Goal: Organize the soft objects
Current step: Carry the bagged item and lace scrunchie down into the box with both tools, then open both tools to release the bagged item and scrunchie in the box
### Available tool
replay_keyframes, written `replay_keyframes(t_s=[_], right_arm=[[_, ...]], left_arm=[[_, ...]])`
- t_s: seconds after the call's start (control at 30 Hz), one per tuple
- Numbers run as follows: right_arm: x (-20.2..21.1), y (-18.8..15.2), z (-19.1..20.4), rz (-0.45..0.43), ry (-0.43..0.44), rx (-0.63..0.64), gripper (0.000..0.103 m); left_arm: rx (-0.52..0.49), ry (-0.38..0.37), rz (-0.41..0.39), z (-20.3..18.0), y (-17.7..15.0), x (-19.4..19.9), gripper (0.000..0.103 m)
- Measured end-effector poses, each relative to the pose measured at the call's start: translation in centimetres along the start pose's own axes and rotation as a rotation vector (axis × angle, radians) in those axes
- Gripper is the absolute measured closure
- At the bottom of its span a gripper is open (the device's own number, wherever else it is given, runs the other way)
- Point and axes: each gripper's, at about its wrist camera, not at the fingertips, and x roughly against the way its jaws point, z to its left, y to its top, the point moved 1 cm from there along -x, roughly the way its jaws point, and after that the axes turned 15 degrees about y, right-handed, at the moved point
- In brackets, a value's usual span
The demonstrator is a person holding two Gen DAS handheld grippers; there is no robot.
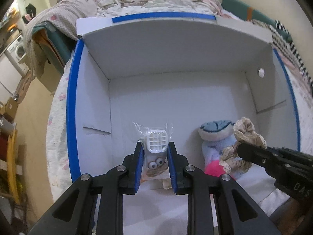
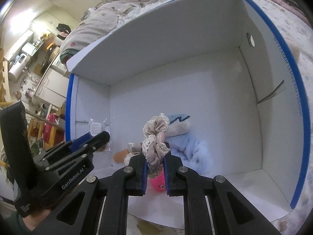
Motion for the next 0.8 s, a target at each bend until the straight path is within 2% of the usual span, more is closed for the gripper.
replay_keyframes(t_s=[0.13, 0.23, 0.3, 0.4, 0.57, 0.8], right_arm=[[-0.5, -0.2, -0.2, 0.017, -0.007, 0.010, 0.088], [-0.8, 0.1, -0.5, -0.007, -0.028, 0.026, 0.088], [-0.8, 0.2, -0.7, -0.016, -0.029, 0.030, 0.088], [-0.5, 0.2, -1.4, -0.021, -0.024, 0.001, 0.088], [-0.4, 0.1, -1.7, -0.011, 0.003, -0.033, 0.088], [-0.3, 0.0, -1.0, -0.014, 0.013, -0.023, 0.088]], left_arm=[[0.052, 0.019, 0.046, 0.1, 0.8, -0.1, 0.082], [0.093, 0.052, 0.049, 0.0, 1.2, -0.1, 0.082], [0.113, 0.093, 0.063, 0.0, 0.8, -0.4, 0.082], [0.128, 0.106, 0.091, 0.2, 0.3, -1.0, 0.082], [0.119, 0.132, 0.083, 0.5, -0.1, -1.2, 0.082], [0.146, 0.115, 0.072, 0.9, -0.3, -0.8, 0.081]])
